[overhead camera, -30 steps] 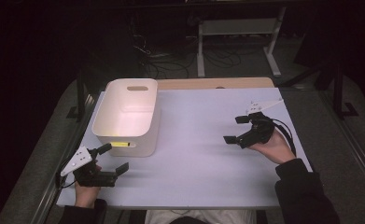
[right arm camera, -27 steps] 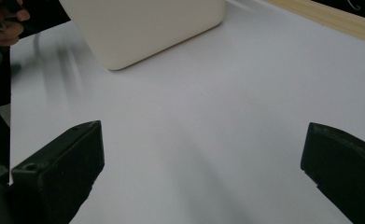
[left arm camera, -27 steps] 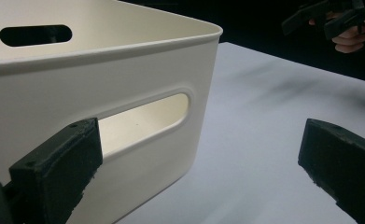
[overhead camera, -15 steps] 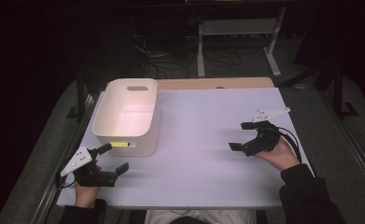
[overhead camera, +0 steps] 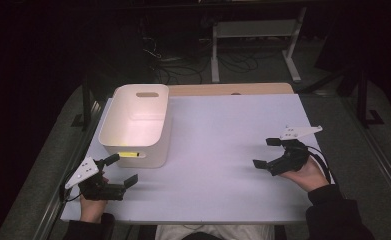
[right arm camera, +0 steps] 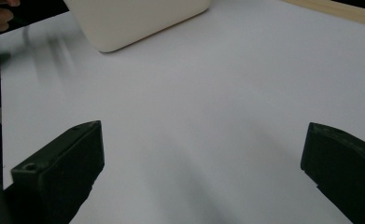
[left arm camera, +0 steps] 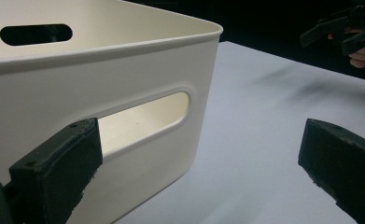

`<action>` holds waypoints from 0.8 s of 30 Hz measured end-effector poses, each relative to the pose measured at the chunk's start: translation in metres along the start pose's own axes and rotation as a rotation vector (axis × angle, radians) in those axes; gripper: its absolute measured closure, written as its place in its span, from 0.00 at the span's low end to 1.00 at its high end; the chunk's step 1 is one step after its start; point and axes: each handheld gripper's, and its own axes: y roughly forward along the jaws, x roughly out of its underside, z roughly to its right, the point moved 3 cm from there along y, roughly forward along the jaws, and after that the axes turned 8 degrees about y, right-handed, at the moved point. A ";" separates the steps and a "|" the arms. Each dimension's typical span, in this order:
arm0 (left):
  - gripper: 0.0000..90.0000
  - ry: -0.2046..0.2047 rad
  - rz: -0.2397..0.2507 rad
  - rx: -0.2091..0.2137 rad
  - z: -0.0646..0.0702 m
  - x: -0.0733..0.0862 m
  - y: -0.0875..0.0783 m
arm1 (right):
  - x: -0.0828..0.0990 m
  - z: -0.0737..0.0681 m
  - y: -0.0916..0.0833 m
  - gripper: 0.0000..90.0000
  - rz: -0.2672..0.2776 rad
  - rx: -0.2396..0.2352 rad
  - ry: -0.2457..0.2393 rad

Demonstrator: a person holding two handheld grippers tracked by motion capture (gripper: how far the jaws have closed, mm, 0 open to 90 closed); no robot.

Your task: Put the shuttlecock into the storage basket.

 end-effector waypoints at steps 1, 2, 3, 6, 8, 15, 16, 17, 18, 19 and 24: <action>0.00 0.000 0.000 0.000 0.000 0.000 0.000 | 0.003 0.001 -0.001 0.00 0.003 0.001 0.005; 0.00 0.001 0.000 0.000 0.000 0.000 0.000 | 0.005 0.002 -0.002 0.00 0.004 0.004 0.006; 0.00 0.000 0.000 0.000 0.000 0.000 0.000 | 0.007 0.002 -0.003 0.00 0.002 0.010 0.008; 0.00 0.001 -0.002 0.000 0.000 0.000 0.000 | 0.011 0.003 -0.005 0.00 0.006 0.013 0.013; 0.00 0.001 -0.002 -0.003 0.000 0.000 0.000 | 0.017 0.004 -0.008 0.00 0.015 0.022 0.016; 0.00 0.004 -0.004 -0.005 0.000 0.000 0.000 | 0.026 0.006 -0.015 0.00 0.043 0.041 0.027; 0.00 0.004 -0.003 -0.005 0.000 0.000 -0.001 | 0.028 0.007 -0.015 0.00 0.046 0.045 0.023; 0.00 0.004 -0.003 -0.005 0.000 0.000 -0.001 | 0.030 0.007 -0.015 0.00 0.040 0.048 0.029; 0.00 0.004 -0.003 -0.006 0.000 0.000 -0.001 | 0.031 0.007 -0.015 0.00 0.041 0.052 0.031; 0.00 0.004 -0.002 -0.007 0.000 0.000 -0.001 | 0.033 0.008 -0.016 0.00 0.048 0.058 0.035; 0.00 0.002 -0.002 -0.010 0.000 0.000 -0.001 | 0.040 0.010 -0.018 0.00 0.049 0.064 0.054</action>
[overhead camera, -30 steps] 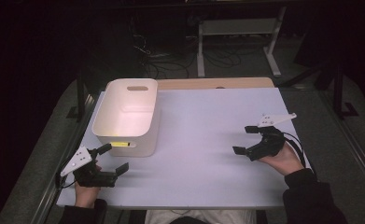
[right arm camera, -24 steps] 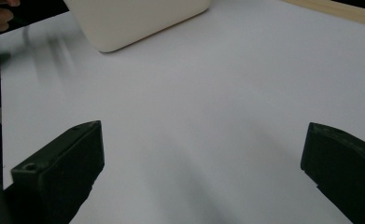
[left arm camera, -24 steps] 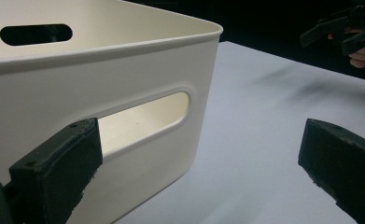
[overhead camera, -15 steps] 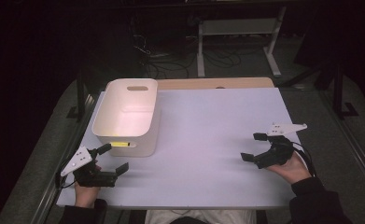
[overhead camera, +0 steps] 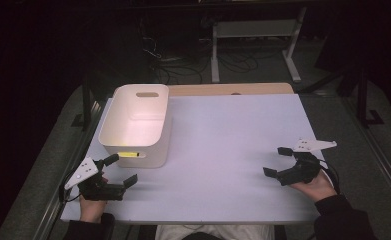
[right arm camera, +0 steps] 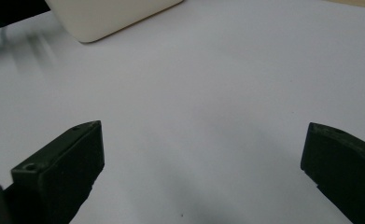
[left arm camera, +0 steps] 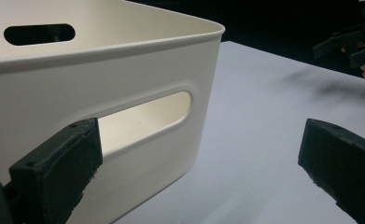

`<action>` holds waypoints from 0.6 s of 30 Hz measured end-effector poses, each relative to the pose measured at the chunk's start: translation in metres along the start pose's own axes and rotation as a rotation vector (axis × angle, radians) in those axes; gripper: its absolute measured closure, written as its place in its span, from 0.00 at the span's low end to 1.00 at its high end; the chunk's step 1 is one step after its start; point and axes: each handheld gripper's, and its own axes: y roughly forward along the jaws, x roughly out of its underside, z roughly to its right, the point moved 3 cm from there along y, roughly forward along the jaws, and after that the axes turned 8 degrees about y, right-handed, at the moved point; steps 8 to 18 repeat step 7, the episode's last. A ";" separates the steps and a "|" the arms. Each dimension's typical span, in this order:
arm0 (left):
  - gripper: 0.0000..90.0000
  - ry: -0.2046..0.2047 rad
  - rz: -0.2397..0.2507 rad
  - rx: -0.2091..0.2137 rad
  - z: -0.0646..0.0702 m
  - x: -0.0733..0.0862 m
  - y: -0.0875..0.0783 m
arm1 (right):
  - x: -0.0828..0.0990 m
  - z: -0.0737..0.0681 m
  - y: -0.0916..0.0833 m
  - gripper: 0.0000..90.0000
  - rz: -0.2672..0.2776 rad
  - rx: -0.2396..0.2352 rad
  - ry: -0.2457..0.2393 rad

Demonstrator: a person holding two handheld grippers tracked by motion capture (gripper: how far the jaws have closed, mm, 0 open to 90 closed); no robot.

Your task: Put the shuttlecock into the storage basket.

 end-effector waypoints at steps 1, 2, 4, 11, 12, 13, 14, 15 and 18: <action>0.00 0.000 0.000 -0.001 0.000 0.000 0.000 | 0.001 0.000 -0.001 0.00 0.001 0.004 0.000; 0.00 0.000 0.001 -0.002 0.000 0.000 0.000 | 0.002 -0.001 -0.002 0.00 0.002 0.005 -0.002; 0.00 0.000 0.000 -0.001 0.000 0.000 0.000 | 0.005 -0.002 -0.004 0.00 0.011 0.004 -0.004; 0.00 -0.002 0.003 -0.001 0.000 0.000 0.000 | 0.008 -0.002 -0.007 0.00 0.012 0.008 -0.009; 0.00 -0.002 0.003 -0.001 0.000 0.000 0.000 | 0.008 -0.002 -0.007 0.00 0.012 0.008 -0.009; 0.00 -0.002 0.003 -0.001 0.000 0.000 0.000 | 0.008 -0.002 -0.007 0.00 0.012 0.008 -0.009; 0.00 -0.002 0.003 -0.001 0.000 0.000 0.000 | 0.008 -0.002 -0.007 0.00 0.012 0.008 -0.009; 0.00 -0.002 0.003 -0.001 0.000 0.000 0.000 | 0.008 -0.002 -0.007 0.00 0.012 0.008 -0.009; 0.00 -0.002 0.003 -0.001 0.000 0.000 0.000 | 0.008 -0.002 -0.007 0.00 0.012 0.008 -0.009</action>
